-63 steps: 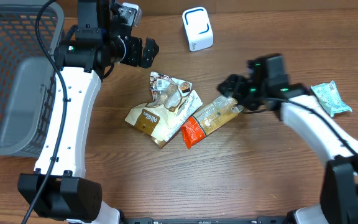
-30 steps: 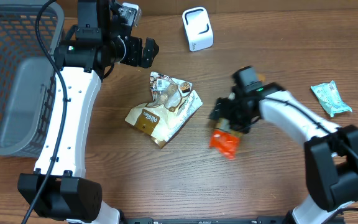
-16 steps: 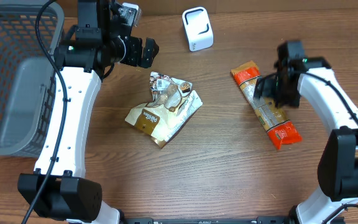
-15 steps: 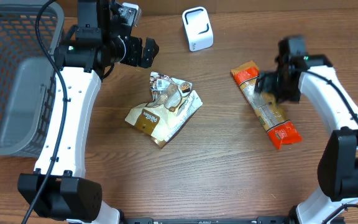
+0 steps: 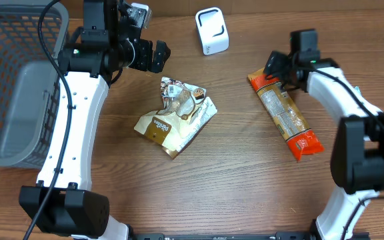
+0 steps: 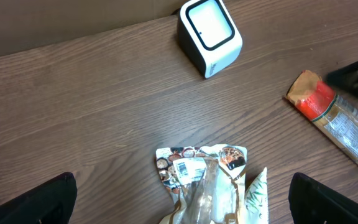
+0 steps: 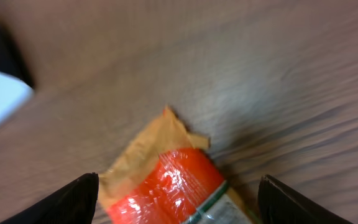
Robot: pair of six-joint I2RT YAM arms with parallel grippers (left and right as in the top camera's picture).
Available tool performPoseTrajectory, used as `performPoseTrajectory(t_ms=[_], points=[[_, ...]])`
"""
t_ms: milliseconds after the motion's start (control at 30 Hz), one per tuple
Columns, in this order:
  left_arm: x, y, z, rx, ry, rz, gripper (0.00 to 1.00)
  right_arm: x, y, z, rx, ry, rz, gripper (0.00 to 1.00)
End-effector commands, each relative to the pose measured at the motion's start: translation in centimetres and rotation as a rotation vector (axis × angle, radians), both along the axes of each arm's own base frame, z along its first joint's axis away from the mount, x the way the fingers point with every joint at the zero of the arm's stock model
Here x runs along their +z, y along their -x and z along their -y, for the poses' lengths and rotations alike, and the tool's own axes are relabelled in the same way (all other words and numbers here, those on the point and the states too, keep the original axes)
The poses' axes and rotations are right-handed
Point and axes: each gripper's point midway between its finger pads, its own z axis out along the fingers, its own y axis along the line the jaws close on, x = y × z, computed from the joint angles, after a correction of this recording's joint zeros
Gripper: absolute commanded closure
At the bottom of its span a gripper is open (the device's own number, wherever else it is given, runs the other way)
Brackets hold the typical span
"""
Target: Scan the item barcode
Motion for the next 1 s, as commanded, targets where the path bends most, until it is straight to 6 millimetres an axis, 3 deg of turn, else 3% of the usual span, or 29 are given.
performPoseTrajectory(t_ms=[0,133,233,367,500,600,700,800,867,967], points=[[1.1,0.1,0.1,-0.015,-0.01,0.034,0.0,-2.5,0.9,-2.7,0.135,-0.095,-0.05,0.17],[1.1,0.1,0.1,-0.015,-0.01,0.034,0.0,-2.3,1.4,-5.0,0.279,-0.13,-0.037,0.16],[1.1,0.1,0.2,-0.018,-0.01,0.034,0.01,-1.7,2.6,-7.9,0.473,-0.2,-0.016,0.15],[1.1,0.1,0.2,-0.018,-0.01,0.034,0.0,-1.1,5.9,-11.7,0.695,-0.296,-0.043,0.15],[1.1,0.1,0.2,-0.017,-0.01,0.034,0.0,-1.7,10.2,-13.3,0.822,-0.31,-0.165,0.14],[1.1,0.1,0.3,-0.02,-0.01,0.034,0.0,-1.7,12.6,-13.1,0.864,-0.313,-0.26,0.07],[1.1,0.1,0.3,-0.02,-0.01,0.034,0.0,-0.3,14.2,-11.8,0.867,-0.325,-0.336,0.02],[1.1,0.1,0.3,-0.02,-0.01,0.034,0.0,2.8,13.6,-10.4,0.825,-0.327,-0.308,0.0],[1.1,0.1,0.3,-0.02,-0.01,0.034,0.0,6.5,12.5,-9.1,0.75,-0.318,-0.228,0.0],[1.1,0.1,0.4,-0.022,-0.01,0.034,0.0,10.1,12.0,-5.3,0.484,-0.234,-0.209,0.0]])
